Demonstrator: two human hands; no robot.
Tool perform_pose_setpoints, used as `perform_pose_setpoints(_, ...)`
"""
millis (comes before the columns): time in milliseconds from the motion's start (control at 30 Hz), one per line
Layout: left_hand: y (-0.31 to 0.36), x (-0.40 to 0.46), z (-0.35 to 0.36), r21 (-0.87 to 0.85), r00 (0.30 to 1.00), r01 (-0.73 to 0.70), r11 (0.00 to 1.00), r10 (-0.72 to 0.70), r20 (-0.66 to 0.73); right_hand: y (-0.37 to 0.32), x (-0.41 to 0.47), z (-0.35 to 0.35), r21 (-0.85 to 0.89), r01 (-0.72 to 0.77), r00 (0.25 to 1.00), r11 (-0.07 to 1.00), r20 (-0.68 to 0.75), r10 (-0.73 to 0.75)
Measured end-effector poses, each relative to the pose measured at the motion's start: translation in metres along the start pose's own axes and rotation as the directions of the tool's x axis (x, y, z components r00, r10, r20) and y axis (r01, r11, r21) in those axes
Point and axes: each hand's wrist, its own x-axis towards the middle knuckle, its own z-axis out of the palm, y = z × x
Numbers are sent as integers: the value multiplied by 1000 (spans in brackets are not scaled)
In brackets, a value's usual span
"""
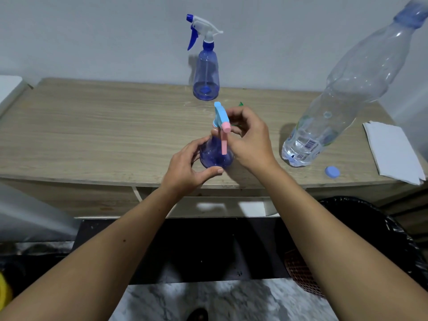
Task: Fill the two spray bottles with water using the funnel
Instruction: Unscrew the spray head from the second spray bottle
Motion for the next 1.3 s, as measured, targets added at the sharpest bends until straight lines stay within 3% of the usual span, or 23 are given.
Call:
perform_pose_setpoints(100, 3, -1, 0, 4, 1000, 12, 1000, -12, -4, 2, -4, -7, 14, -10, 998, 1000, 55, 9)
perform_pose_setpoints(300, 1, 0, -1, 9, 1000, 17, 1000, -17, 11, 5, 1, 1, -44, -2, 1000, 999, 10, 2)
perform_pose_setpoints(467, 6, -1, -2, 23, 1000, 29, 999, -29, 3, 1, 1, -9, 14, -40, 998, 999, 42, 40)
perform_pose_setpoints(767, 9, -2, -3, 24, 999, 42, 999, -43, 16, -44, 13, -25, 140, 6, 996, 990, -91, 7)
perform_pose_setpoints(1100, 23, -5, -5, -8, 992, 120, 993, -120, 36, -97, 20, -56, 84, 63, 975, 994, -216, -43)
perform_pose_setpoints(1300, 24, -5, -3, 18, 993, 112, 994, -112, 20, -80, 9, -65, 91, 15, 976, 996, -216, 5)
